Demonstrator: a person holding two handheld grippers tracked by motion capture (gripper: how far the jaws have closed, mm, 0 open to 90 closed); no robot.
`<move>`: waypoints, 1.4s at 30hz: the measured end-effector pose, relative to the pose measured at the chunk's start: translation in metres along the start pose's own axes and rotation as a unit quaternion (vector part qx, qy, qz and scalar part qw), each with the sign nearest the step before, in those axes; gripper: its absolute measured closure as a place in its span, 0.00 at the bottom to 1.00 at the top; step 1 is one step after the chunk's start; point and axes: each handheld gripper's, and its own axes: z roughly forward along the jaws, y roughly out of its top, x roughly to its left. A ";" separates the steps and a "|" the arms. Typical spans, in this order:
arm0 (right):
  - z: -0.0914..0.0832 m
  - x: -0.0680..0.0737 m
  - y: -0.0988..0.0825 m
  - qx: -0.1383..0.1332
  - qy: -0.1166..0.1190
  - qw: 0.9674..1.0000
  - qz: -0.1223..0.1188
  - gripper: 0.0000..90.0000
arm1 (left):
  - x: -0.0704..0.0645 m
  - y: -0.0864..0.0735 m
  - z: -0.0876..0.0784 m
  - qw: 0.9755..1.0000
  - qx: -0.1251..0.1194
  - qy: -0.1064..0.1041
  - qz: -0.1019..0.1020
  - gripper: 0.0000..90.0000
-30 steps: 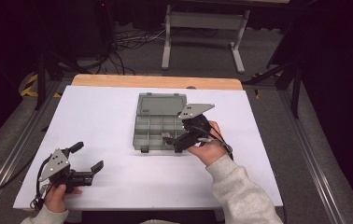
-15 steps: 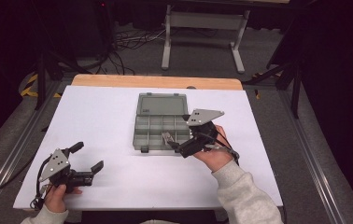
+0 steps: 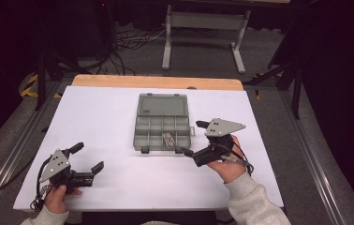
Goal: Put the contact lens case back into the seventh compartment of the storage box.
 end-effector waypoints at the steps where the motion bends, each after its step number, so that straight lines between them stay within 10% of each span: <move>1: -0.003 0.000 -0.003 -0.003 -0.003 1.000 0.003 0.00 | 0.000 0.000 0.000 1.000 0.002 0.000 0.000 0.01; 22: -0.040 0.005 -0.054 -0.065 -0.033 0.997 0.027 0.01 | 0.000 0.000 -0.001 1.000 0.002 0.001 0.000 0.01; 42: -0.042 0.000 -0.112 -0.063 -0.042 0.995 0.061 0.00 | -0.001 0.000 0.000 1.000 -0.003 0.003 0.004 0.00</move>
